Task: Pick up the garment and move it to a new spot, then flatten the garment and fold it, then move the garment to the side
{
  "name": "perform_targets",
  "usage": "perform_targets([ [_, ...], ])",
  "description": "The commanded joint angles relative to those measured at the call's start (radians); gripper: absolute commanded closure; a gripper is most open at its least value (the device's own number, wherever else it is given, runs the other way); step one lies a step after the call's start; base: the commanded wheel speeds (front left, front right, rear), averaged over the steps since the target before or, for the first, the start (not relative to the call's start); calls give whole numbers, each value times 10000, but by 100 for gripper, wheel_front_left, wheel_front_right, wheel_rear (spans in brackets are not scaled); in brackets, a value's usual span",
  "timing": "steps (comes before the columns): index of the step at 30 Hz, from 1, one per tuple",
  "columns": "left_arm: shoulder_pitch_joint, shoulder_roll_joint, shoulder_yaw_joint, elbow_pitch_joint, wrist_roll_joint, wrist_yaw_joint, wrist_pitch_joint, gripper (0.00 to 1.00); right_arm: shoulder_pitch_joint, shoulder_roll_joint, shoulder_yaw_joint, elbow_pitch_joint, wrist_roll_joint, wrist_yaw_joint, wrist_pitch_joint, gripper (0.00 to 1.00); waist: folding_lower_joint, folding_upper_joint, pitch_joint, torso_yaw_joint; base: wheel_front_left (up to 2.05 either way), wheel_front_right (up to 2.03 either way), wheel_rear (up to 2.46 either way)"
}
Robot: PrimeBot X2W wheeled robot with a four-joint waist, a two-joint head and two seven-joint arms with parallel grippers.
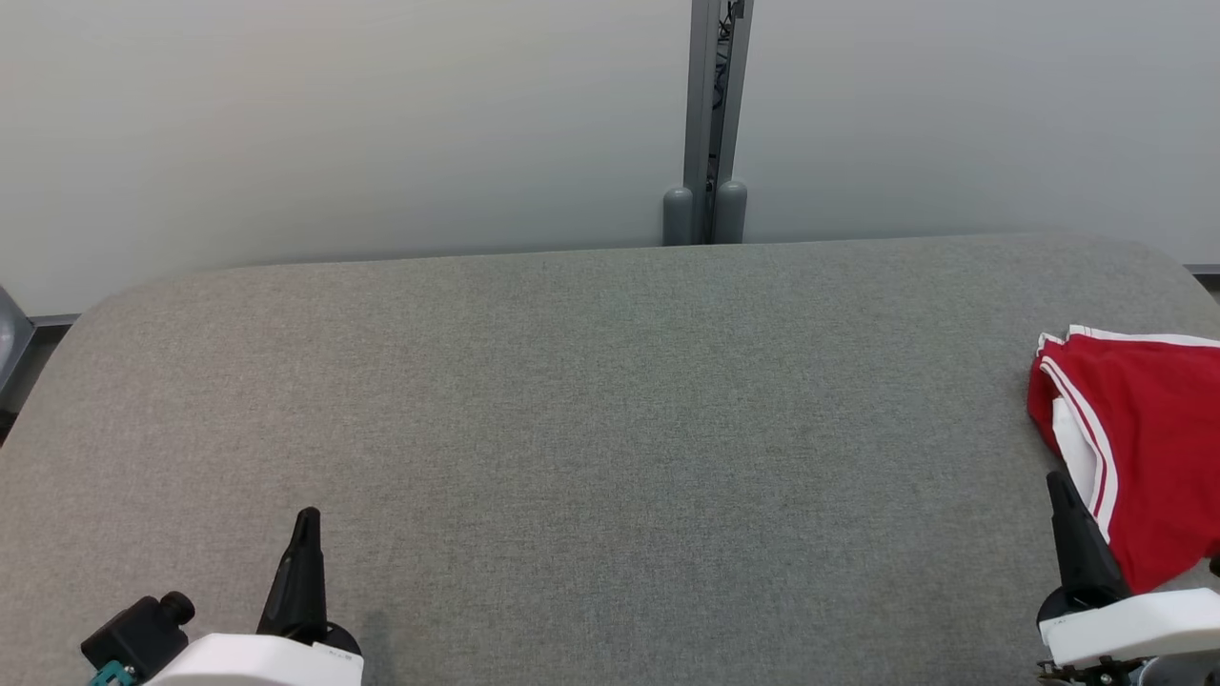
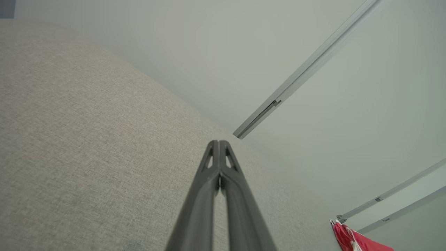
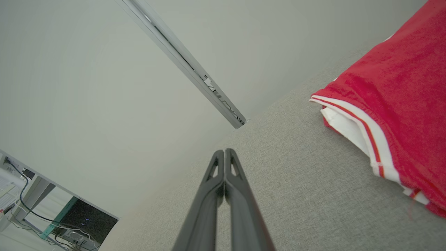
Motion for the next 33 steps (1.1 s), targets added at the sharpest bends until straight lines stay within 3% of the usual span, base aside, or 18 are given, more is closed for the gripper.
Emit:
perform_targets([
  [1, -393, 51, 106, -103, -350, -64, 68, 100, -281, -42, -96, -76, 320, 0, 105, 100, 0, 0, 5, -1, 0, 0, 0],
  [33, -895, 75, 627, 48, -3943, -309, 1067, 100, -627, 375, -620, 82, 3497, 1, 1112, 100, 0, 0, 111, -21, 0, 0, 0],
])
